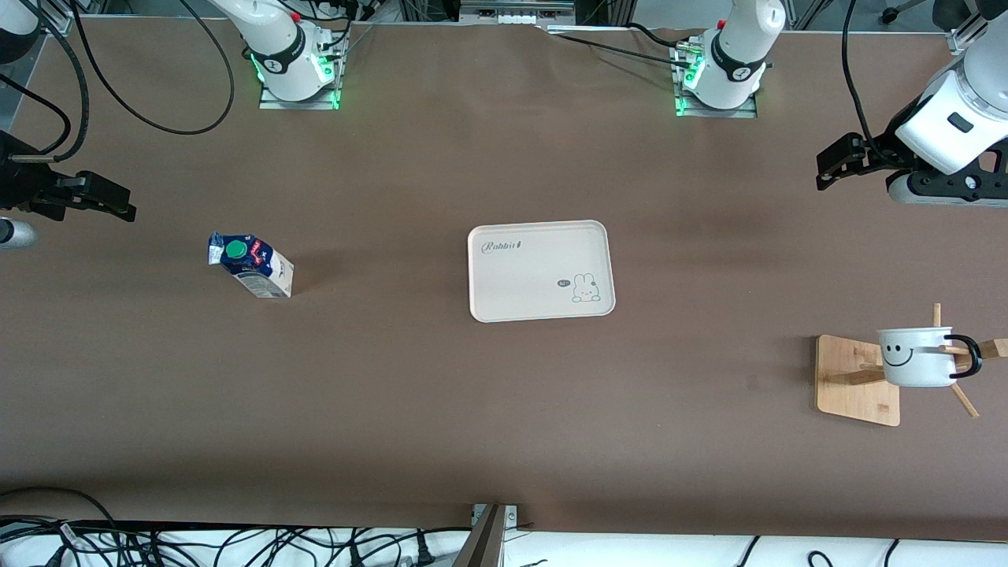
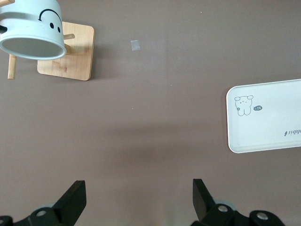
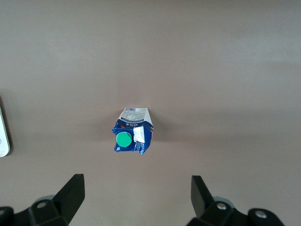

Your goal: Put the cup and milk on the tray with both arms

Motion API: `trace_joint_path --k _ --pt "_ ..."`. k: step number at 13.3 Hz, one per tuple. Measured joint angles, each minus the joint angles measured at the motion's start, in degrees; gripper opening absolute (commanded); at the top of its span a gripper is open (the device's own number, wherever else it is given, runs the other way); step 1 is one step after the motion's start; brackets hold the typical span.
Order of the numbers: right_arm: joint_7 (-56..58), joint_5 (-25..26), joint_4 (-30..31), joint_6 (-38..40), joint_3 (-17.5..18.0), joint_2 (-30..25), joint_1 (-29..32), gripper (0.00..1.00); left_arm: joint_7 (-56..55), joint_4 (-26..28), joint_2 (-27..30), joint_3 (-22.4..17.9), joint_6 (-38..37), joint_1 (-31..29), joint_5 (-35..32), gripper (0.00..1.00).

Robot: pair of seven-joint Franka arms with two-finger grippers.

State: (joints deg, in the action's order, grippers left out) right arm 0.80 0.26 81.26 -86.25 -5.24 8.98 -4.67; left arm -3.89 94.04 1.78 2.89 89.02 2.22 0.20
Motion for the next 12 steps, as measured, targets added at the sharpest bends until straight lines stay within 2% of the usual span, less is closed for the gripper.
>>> trace_joint_path --k 12 --pt "0.1 0.0 -0.2 -0.1 0.3 -0.1 -1.4 1.00 0.0 0.0 0.0 0.0 0.0 0.0 0.0 1.00"
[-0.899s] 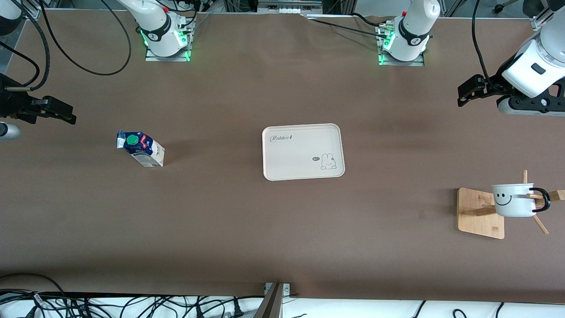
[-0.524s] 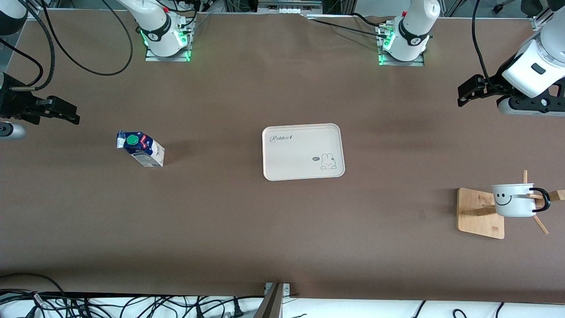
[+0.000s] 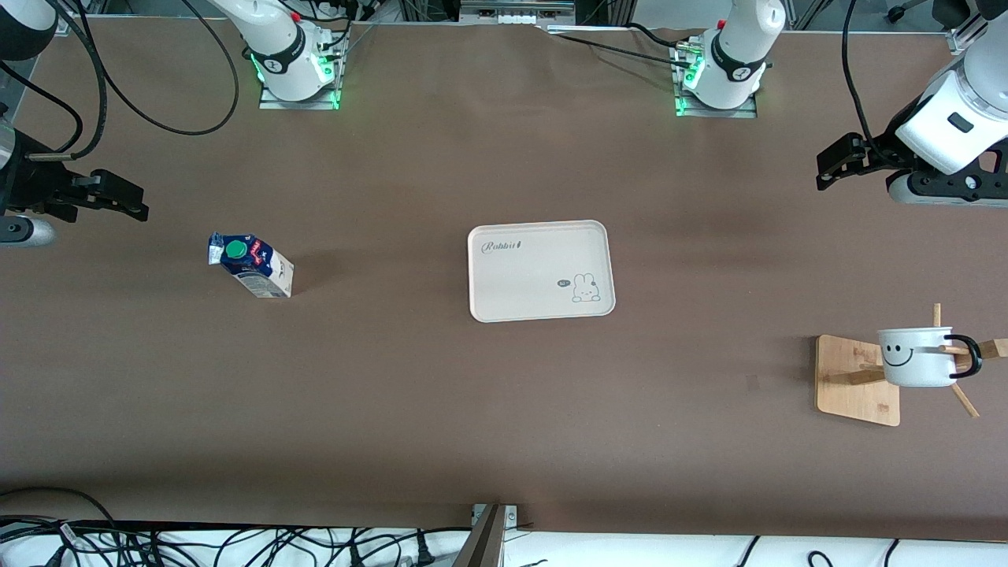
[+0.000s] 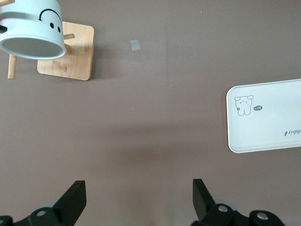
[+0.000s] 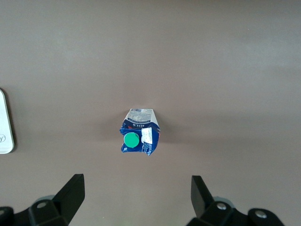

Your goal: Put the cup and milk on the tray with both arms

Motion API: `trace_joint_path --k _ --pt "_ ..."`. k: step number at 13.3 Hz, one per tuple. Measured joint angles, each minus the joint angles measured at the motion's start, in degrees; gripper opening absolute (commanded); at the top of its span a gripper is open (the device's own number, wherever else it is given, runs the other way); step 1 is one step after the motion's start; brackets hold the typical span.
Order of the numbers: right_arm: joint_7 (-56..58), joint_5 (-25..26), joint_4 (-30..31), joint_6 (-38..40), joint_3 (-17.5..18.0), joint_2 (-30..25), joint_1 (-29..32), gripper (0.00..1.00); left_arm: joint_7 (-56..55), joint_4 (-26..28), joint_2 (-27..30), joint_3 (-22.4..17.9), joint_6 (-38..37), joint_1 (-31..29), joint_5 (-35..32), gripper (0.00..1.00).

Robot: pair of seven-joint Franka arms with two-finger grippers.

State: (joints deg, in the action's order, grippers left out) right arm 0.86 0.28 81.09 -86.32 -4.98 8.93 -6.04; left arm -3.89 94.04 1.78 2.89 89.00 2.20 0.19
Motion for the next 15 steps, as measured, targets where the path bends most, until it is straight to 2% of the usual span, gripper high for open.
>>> trace_joint_path --k 15 --pt "0.0 0.1 0.2 3.0 0.1 0.5 -1.2 1.00 0.0 0.0 0.0 0.0 0.0 0.0 0.0 1.00"
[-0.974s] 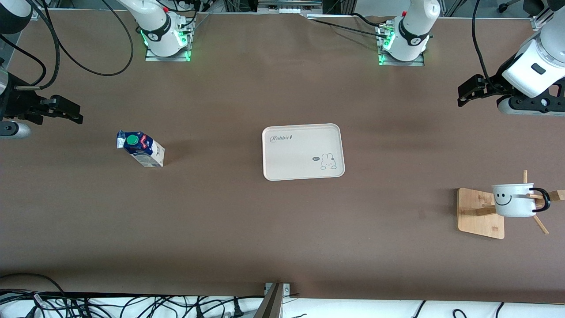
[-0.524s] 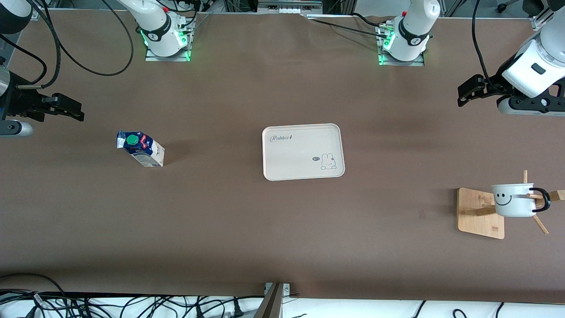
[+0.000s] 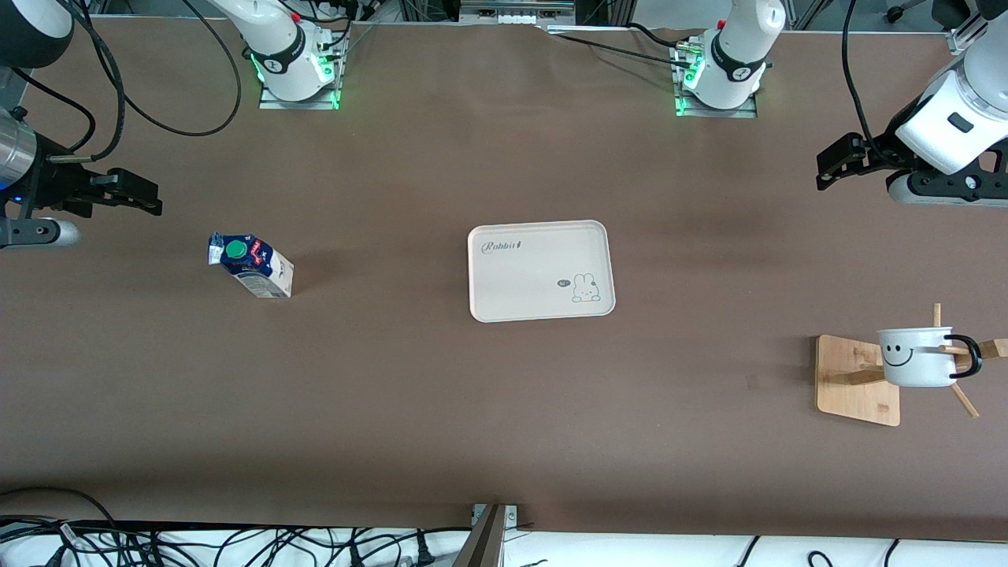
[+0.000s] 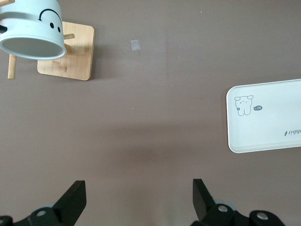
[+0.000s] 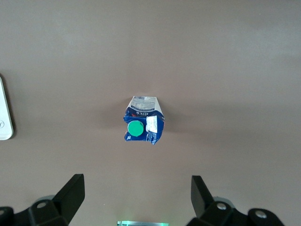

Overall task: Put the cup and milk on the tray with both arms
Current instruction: 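Move the right gripper toward the milk carton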

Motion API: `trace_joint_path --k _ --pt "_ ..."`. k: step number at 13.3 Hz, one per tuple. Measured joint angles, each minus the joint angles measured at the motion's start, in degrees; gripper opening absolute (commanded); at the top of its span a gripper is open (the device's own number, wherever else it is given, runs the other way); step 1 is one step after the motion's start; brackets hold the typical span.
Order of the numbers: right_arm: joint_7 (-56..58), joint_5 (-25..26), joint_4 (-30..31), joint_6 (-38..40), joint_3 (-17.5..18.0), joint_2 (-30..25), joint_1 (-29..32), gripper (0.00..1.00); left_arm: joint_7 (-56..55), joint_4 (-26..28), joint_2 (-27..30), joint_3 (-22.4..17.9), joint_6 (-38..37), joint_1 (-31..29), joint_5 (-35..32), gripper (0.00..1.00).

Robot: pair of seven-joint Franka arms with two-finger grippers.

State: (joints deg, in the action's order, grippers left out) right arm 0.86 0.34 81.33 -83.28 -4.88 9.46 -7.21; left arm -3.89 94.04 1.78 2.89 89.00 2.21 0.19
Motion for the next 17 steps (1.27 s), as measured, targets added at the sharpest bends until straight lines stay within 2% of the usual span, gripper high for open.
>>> trace_joint_path --k 8,17 --pt "-0.1 0.0 0.4 0.6 0.0 0.2 -0.2 1.00 0.0 0.0 0.0 0.0 0.0 0.0 0.0 1.00" --pt "-0.1 0.0 0.8 -0.1 0.0 4.5 -0.3 1.00 0.0 0.0 0.0 0.0 -0.9 0.0 0.0 1.00"
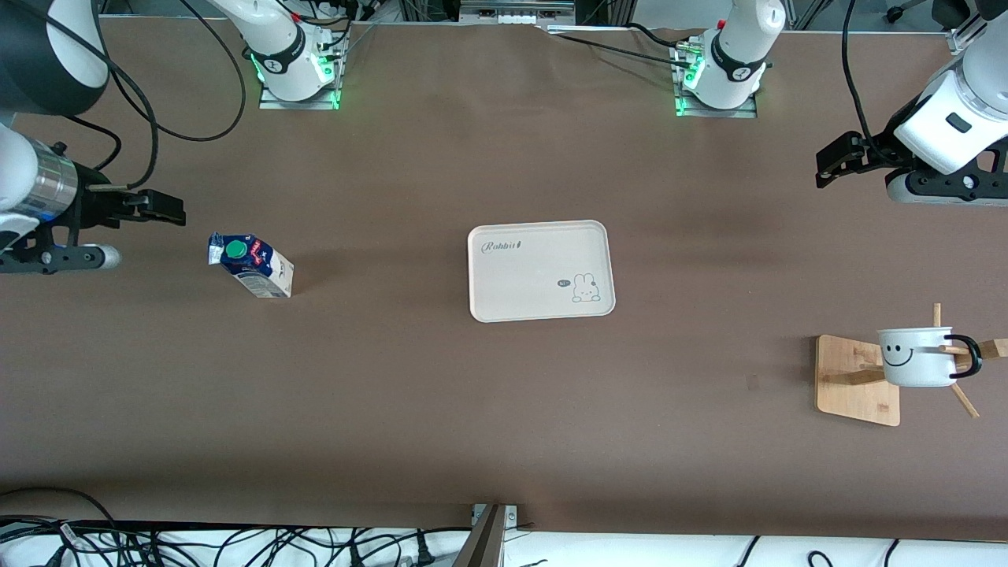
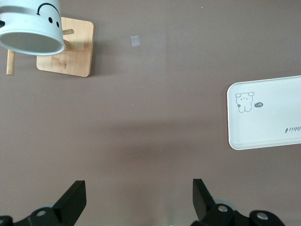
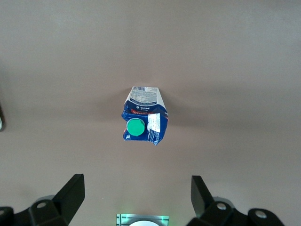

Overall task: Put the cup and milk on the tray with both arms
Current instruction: 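Move the right gripper toward the milk carton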

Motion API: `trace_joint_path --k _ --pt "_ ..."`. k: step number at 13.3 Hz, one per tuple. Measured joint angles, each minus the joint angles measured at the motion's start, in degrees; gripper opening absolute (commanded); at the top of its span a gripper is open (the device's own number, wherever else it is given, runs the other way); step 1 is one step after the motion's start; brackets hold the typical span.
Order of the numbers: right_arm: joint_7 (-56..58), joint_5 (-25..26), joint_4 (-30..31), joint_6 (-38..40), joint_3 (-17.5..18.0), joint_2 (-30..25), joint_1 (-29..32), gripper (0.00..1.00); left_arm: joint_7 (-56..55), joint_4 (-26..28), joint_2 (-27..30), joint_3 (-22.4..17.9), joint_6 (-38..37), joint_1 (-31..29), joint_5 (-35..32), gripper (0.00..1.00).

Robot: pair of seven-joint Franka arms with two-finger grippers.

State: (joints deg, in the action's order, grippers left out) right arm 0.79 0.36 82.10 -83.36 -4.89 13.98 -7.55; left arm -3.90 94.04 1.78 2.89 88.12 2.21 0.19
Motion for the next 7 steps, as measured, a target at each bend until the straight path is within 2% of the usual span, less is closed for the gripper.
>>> trace_joint_path --k 7 --pt "0.6 0.0 0.1 -1.5 0.0 4.5 -0.4 1.00 0.0 0.0 0.0 0.0 -0.2 0.0 0.0 1.00"
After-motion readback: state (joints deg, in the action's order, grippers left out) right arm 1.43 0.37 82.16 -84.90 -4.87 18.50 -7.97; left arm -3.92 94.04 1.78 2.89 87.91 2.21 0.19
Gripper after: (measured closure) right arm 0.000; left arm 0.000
